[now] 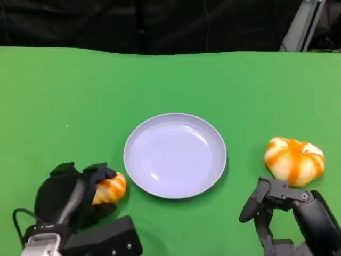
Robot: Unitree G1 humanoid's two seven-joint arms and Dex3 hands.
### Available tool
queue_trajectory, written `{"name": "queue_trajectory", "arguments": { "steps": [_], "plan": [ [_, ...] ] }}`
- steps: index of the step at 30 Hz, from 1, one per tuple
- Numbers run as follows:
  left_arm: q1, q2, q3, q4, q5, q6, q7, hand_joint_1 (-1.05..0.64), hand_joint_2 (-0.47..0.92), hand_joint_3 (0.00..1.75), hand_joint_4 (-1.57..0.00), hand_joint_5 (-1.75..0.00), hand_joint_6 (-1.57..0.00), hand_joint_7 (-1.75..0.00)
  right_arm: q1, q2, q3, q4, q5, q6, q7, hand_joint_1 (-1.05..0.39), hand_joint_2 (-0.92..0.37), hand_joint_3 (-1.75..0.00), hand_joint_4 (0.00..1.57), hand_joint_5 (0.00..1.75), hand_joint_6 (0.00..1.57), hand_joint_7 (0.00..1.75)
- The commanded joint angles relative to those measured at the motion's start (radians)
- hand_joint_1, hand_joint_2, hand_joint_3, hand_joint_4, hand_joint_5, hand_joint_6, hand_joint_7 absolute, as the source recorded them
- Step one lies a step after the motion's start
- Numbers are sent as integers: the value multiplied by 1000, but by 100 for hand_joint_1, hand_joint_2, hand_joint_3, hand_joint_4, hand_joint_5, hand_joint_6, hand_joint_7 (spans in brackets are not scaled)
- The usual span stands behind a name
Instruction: Grasp the bread from the table and place it into the plate.
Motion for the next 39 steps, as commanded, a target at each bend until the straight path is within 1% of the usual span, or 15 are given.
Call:
{"name": "queue_trajectory", "arguments": {
  "steps": [1, 4, 7, 8, 9, 10, 11, 13, 15, 19, 25, 28, 31, 35, 39],
  "plan": [
    [48, 29, 16, -57, -3, -3, 22, -20, 89, 12, -72, -175, -94, -75, -1, -9, -6, 6, 9, -7, 0, 10, -32, -143, 83, 163, 79, 133],
    [61, 31, 29, -64, -18, -32, 45, -12, 91, 11, -72, -175, -98, -74, -2, -10, -7, 6, 10, -4, 2, 10, -33, -143, 83, 163, 79, 133],
    [64, 32, 35, -51, -23, -66, 73, -9, 90, 16, -74, -175, -98, -84, -2, -10, -7, 4, 8, -1, 2, 10, -33, -143, 84, 163, 79, 133],
    [68, 34, 38, -42, -8, -104, 145, -9, 90, 17, -74, -175, -97, -85, -3, -9, -7, 7, 11, -4, 2, 10, -32, -143, 84, 163, 79, 133],
    [70, 35, 40, -33, 4, -134, 202, -11, 88, 26, -77, -172, -95, -96, -4, -9, -7, 10, 13, -6, 2, 11, -32, -144, 83, 162, 80, 133],
    [69, 39, 39, -27, 20, -162, 258, -12, 76, 52, -80, -169, -91, -106, -4, -8, -6, 9, 16, -4, 4, 11, -31, -144, 83, 161, 80, 133],
    [65, 43, 36, -24, 36, -186, 306, -13, 69, 68, -82, -167, -90, -110, -3, -8, -6, 8, 18, -1, 6, 11, -32, -144, 83, 161, 79, 133],
    [55, 49, 30, -18, 54, -227, 362, -14, 59, 89, -85, -166, -84, -127, -3, -6, -5, 6, 19, 3, 7, 11, -32, -144, 84, 162, 79, 133],
    [49, 49, 28, -9, 61, -252, 392, -14, 55, 97, -86, -167, -81, -137, -3, -6, -5, 6, 19, 3, 8, 11, -33, -144, 84, 162, 79, 133],
    [36, 48, 23, -27, 67, -271, 398, -17, 55, 104, -84, -173, -77, -145, -4, -6, -5, 10, 15, -3, 6, 11, -33, -143, 84, 162, 79, 133],
    [17, 38, 22, -51, 33, -300, 337, -15, 53, 109, -79, -175, -73, -147, -2, -4, -4, 4, 21, 8, 12, 11, -33, -142, 83, 165, 79, 133],
    [-62, 17, -2, -5, 38, -323, 324, -15, 49, 114, -80, -175, -74, -149, 0, -4, -4, 3, 20, 4, 12, 11, -33, -142, 83, 165, 79, 133],
    [-156, -11, -33, 74, 48, -330, 319, -15, 41, 128, -84, -175, -82, -138, 4, -2, -3, -1, 16, 3, 8, 12, -33, -143, 83, 165, 79, 134],
    [-220, -32, -58, 141, 41, -333, 312, -16, 44, 124, -85, -175, -79, -147, 3, -2, -4, 3, 15, -6, 6, 12, -32, -144, 83, 165, 79, 134],
    [-259, -49, -75, 171, 30, -329, 276, -17, 48, 112, -81, -175, -77, -140, 8, 0, -3, -8, 10, 4, 5, 12, -33, -143, 84, 167, 79, 134]
  ]
}}
